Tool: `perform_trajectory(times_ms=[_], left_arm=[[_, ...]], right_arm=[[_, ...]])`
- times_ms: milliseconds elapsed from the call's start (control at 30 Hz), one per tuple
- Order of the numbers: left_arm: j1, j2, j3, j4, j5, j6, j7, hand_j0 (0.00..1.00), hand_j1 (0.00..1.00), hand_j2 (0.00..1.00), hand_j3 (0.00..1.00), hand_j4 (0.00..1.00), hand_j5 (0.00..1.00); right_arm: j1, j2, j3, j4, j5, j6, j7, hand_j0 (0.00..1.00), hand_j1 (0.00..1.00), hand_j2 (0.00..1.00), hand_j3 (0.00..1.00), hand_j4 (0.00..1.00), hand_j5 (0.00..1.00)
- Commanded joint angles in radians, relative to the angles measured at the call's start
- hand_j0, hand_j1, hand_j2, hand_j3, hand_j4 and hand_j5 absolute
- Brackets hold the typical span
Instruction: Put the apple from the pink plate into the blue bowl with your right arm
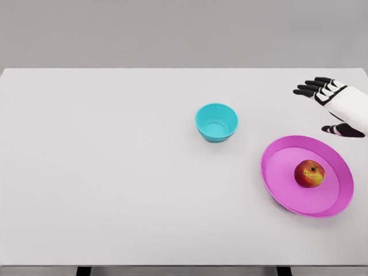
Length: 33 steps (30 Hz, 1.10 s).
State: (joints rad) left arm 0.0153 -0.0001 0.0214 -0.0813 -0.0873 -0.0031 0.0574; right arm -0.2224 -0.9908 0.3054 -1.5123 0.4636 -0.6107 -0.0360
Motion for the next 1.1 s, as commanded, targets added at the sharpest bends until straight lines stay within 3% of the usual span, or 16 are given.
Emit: perform_trajectory(times_ms=[0, 200, 300, 367, 433, 567, 1067], left_arm=[[0.0, 0.0, 0.0, 0.0, 0.0, 0.0, -0.001, 1.0, 1.0, 1.0, 1.0, 1.0, 1.0], [0.0, 0.0, 0.0, 0.0, 0.0, 0.0, -0.001, 1.0, 1.0, 1.0, 1.0, 1.0, 1.0], [0.0, 0.0, 0.0, 0.0, 0.0, 0.0, -0.001, 1.0, 1.0, 1.0, 1.0, 1.0, 1.0], [0.0, 0.0, 0.0, 0.0, 0.0, 0.0, -0.001, 1.0, 1.0, 1.0, 1.0, 1.0, 1.0], [0.0, 0.0, 0.0, 0.0, 0.0, 0.0, -0.001, 1.0, 1.0, 1.0, 1.0, 1.0, 1.0], [0.0, 0.0, 0.0, 0.0, 0.0, 0.0, -0.001, 1.0, 1.0, 1.0, 1.0, 1.0, 1.0], [0.0, 0.0, 0.0, 0.0, 0.0, 0.0, -0.001, 1.0, 1.0, 1.0, 1.0, 1.0, 1.0]], right_arm=[[0.0, -0.005, -0.002, -0.003, -0.007, 0.0, 0.013, 1.0, 1.0, 1.0, 1.0, 1.0, 1.0], [0.018, -0.045, -0.016, 0.012, -0.008, 0.0, 0.031, 1.0, 1.0, 1.0, 1.0, 1.0, 1.0], [0.02, -0.068, -0.1, -0.043, -0.013, 0.0, 0.355, 1.0, 1.0, 1.0, 1.0, 1.0, 1.0], [0.023, -0.068, -0.137, -0.054, -0.066, 0.0, 0.484, 1.0, 1.0, 1.0, 1.0, 1.0, 1.0], [0.025, -0.068, -0.137, -0.074, -0.088, 0.0, 0.548, 1.0, 1.0, 1.0, 1.0, 1.0, 1.0], [0.078, -0.051, -0.127, -0.097, -0.088, 0.0, 0.599, 1.0, 1.0, 1.0, 1.0, 1.0, 1.0], [0.077, -0.032, -0.04, -0.091, -0.076, 0.0, 0.624, 1.0, 1.0, 1.0, 1.0, 1.0, 1.0]])
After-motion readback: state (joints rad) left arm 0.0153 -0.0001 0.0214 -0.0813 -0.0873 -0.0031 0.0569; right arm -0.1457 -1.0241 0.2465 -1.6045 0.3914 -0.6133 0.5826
